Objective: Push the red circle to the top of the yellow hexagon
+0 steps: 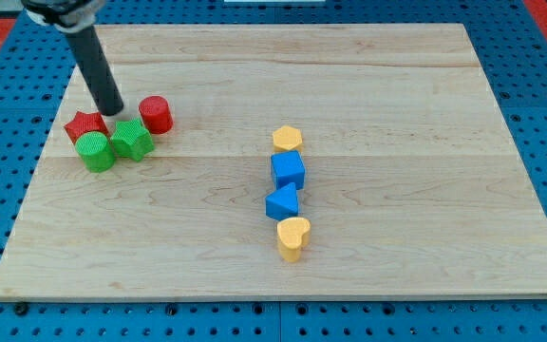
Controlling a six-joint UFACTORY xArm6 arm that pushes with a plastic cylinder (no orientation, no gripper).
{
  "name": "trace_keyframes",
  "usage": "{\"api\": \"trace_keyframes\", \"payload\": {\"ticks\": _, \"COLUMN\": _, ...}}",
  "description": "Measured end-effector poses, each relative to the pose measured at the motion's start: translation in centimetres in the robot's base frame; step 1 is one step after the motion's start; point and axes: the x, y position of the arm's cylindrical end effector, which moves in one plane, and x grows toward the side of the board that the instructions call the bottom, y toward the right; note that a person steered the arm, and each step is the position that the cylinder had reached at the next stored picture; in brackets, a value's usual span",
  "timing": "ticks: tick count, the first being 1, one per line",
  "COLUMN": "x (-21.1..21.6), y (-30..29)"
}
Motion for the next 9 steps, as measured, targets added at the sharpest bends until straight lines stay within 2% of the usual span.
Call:
{"api": "trace_keyframes", "payload": {"ticks": 2, "x": 1.7, "y": 13.2}}
{"api": "trace_keyframes", "payload": {"ticks": 4, "x": 6.9, "y": 13.2}}
{"api": "trace_keyframes", "payload": {"ticks": 6, "x": 3.9, "y": 15.2}}
{"api": "trace_keyframes", "payload": {"ticks": 8, "x": 3.0, "y": 16.6}}
{"api": "trace_keyframes", "payload": {"ticks": 9, "x": 2.3, "y": 14.8}}
